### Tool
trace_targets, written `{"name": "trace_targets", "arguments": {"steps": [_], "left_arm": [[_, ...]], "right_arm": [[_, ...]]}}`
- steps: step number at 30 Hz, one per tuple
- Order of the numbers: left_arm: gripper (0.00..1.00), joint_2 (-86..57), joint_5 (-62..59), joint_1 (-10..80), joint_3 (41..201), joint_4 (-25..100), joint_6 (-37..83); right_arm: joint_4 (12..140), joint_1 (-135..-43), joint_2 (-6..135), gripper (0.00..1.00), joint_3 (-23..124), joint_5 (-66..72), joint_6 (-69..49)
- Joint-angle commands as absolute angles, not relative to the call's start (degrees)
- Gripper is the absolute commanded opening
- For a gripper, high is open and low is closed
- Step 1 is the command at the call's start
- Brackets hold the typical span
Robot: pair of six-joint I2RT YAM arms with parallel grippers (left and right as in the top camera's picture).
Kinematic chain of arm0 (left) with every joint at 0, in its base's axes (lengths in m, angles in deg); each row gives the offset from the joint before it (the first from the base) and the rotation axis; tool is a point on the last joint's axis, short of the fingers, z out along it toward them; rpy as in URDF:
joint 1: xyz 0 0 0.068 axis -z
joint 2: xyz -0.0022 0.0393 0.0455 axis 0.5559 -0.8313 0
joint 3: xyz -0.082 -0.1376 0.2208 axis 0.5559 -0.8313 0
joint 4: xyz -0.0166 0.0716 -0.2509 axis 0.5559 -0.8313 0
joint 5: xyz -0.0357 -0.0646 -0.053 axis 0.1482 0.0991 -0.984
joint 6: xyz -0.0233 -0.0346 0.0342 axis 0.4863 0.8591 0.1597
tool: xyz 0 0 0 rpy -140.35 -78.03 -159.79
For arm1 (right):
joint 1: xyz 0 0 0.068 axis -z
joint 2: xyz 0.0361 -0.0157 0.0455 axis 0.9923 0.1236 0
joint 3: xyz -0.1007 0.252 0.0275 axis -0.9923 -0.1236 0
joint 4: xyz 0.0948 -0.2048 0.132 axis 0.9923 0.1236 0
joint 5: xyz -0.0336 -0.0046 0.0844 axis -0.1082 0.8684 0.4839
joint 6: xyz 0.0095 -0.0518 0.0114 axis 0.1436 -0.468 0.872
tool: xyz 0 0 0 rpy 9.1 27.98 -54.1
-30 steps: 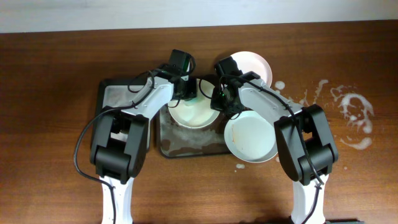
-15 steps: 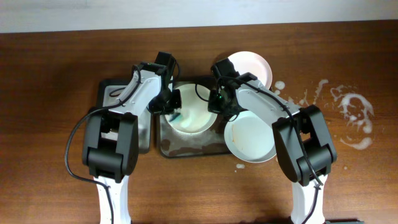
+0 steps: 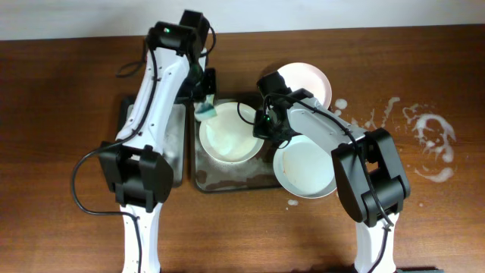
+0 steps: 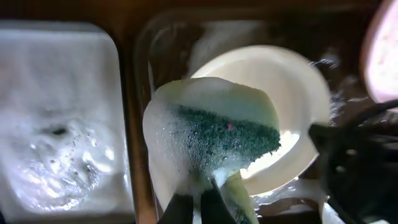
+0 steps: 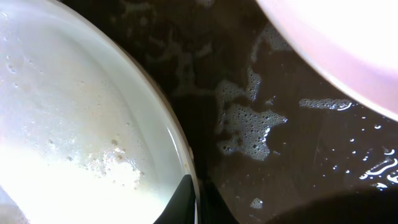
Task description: Clean dirty plates on tray and stack at the side
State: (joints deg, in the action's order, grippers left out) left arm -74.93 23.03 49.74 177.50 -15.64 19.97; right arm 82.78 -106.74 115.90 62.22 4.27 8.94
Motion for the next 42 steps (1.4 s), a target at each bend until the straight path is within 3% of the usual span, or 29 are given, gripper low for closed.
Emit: {"name": "trace_targets", "arguments": {"steps": [1,4,7,12,20,25,42], "left_arm": [[0.01,-74.6,23.5,49.5,181.0,-17.0,18.0],[0.01,-74.6,23.5,49.5,181.0,-18.6,18.0],[0.01,-74.6,24.1,49.5,181.0,-18.6,18.0],[0.01,-74.6,24.7,49.0,180.9,-17.4,18.0],[0.01,-74.8,25.6,49.0,180.8,-14.5,18.0],[0.01,-75.7,29.2,47.0,180.8,-14.9,18.0],[0.01,-77.9,25.0,46.0,180.8,-16.9,18.0]], "right_arm": [[83.7,-106.3,115.8,0.04,61.2,5.3,7.9],[85.6,-104.9,109.0,0.04,61.3,5.6,4.8],[90.2,-104.0,98.8,0.04,61.3,-4.0,3.8],[97.0,-106.5,83.9,0.04,61.3,-30.9,3.4],[99.9,-120.9,84.6,0.04,61.0,-58.2,3.7],[101.0,-130.0,85.5,0.04,61.0,-75.2,9.8],[104.2,-133.1,86.7,0.04,61.1,-71.5,9.2]]}}
